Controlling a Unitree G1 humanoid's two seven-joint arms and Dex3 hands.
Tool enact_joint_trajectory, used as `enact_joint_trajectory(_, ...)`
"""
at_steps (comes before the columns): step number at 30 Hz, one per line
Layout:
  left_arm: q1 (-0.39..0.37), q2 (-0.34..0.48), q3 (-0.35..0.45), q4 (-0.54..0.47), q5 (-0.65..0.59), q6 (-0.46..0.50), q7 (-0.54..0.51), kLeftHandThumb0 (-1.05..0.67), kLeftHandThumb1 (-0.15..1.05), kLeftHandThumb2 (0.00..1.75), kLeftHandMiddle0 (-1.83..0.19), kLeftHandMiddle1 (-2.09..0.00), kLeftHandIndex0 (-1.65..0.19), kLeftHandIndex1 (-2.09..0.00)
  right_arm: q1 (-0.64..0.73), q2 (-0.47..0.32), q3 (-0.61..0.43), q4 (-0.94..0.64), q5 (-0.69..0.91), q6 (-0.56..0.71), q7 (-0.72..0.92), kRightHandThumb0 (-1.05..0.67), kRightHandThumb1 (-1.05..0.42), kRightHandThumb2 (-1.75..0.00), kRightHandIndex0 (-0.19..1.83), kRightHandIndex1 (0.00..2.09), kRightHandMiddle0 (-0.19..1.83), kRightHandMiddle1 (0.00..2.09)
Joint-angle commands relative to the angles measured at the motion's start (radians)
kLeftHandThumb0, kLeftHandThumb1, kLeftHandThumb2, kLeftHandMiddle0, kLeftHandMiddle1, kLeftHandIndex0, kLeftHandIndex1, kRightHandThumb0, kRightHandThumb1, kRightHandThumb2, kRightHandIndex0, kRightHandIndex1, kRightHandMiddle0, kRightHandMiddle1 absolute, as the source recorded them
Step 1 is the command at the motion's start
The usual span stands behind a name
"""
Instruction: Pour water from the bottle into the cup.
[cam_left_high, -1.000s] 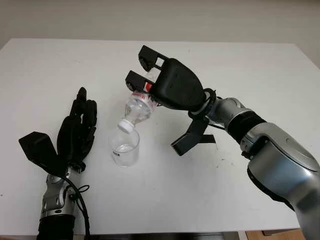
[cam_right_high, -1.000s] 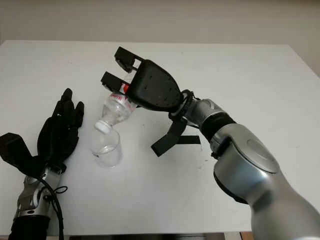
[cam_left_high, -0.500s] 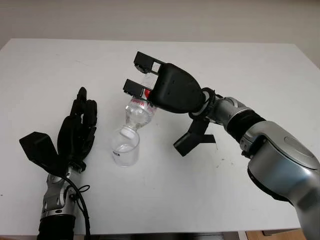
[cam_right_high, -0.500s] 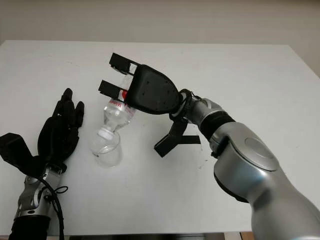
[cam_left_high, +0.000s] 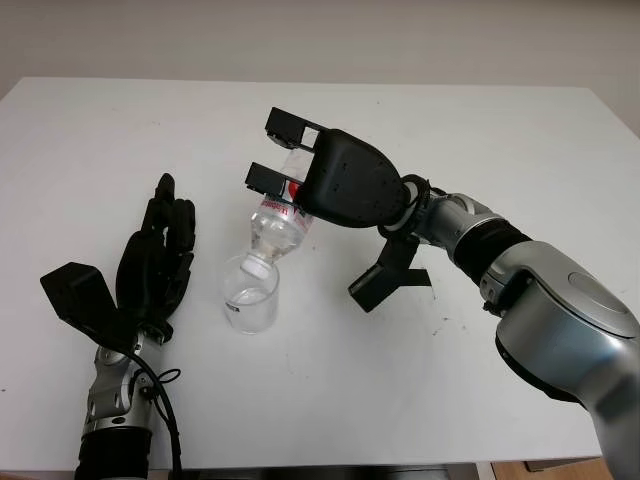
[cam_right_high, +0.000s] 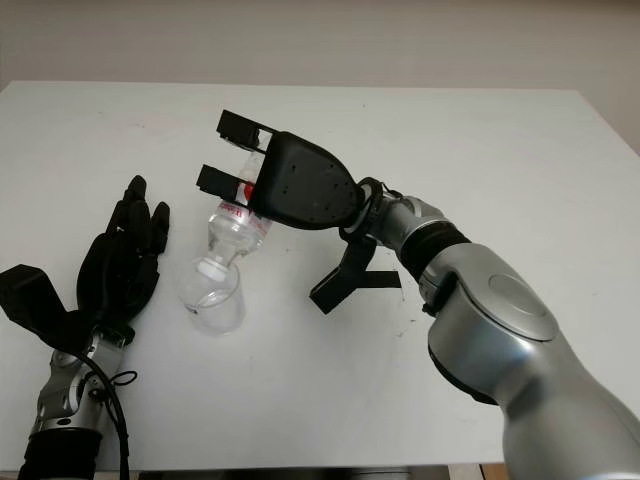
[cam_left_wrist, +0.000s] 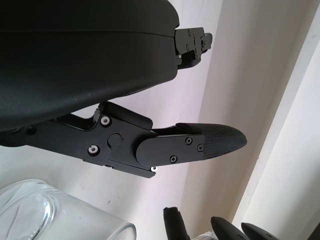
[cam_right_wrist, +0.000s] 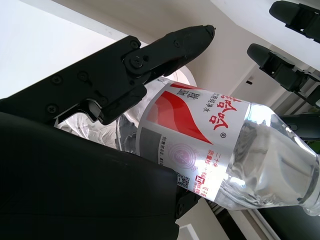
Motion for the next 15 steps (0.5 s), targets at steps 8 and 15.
enact_joint_trajectory(8, 0.003, -0.002, -0.002, 0.007, 0.005, 0.005, 0.002, -0.74, 1.05, 0.45, 0.12, -0.05, 0.12, -0.05, 0.007, 0.007, -0.097, 0.017, 0.151, -0.088, 0.059, -0.53, -1.05, -0.41, 1.11, 2.09, 0.61, 2.09)
enact_joint_trajectory(15, 0.012, -0.004, -0.002, -0.005, 0.0, 0.012, 0.0, -0.74, 1.05, 0.45, 0.12, -0.05, 0.12, -0.05, 0.114, 0.004, -0.325, -0.016, 0.489, -0.35, 0.341, -0.52, -1.05, -0.32, 1.16, 2.09, 0.86, 2.09)
